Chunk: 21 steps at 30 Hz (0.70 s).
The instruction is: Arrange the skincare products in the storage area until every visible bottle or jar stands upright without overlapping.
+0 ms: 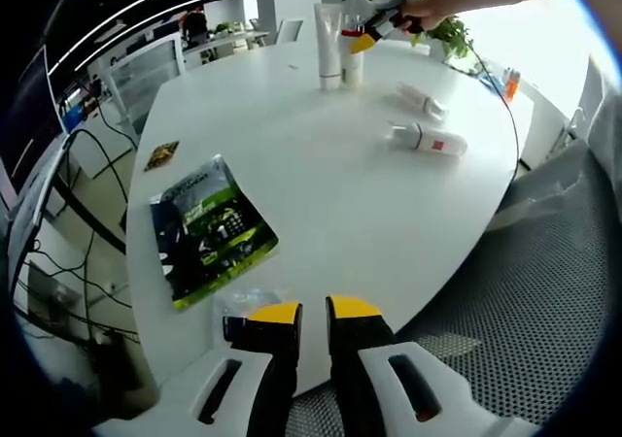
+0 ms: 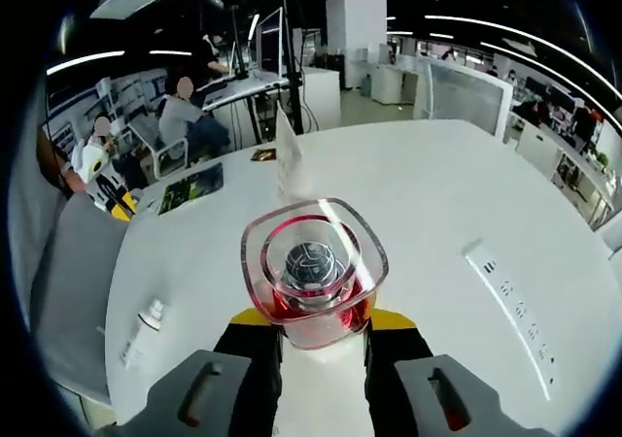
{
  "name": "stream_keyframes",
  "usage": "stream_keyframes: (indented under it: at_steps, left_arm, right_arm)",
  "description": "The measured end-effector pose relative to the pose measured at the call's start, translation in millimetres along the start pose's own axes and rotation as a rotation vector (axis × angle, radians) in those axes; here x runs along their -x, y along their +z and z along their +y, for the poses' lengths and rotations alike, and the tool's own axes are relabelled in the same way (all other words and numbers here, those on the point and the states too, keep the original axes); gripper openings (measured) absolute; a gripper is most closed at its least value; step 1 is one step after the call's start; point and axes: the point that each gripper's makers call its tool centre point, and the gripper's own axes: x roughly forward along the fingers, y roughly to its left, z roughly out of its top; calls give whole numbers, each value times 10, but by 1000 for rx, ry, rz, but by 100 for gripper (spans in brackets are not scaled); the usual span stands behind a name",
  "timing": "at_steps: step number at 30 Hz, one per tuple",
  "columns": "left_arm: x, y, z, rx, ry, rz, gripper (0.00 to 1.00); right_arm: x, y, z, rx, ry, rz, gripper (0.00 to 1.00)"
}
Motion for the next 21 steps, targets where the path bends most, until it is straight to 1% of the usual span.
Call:
stream_keyframes:
  at_steps: [21]
  left_arm:
    - [3,3,11,0,5,-2,7]
  right_arm:
    - [-57,-45,12,36,2,35,28]
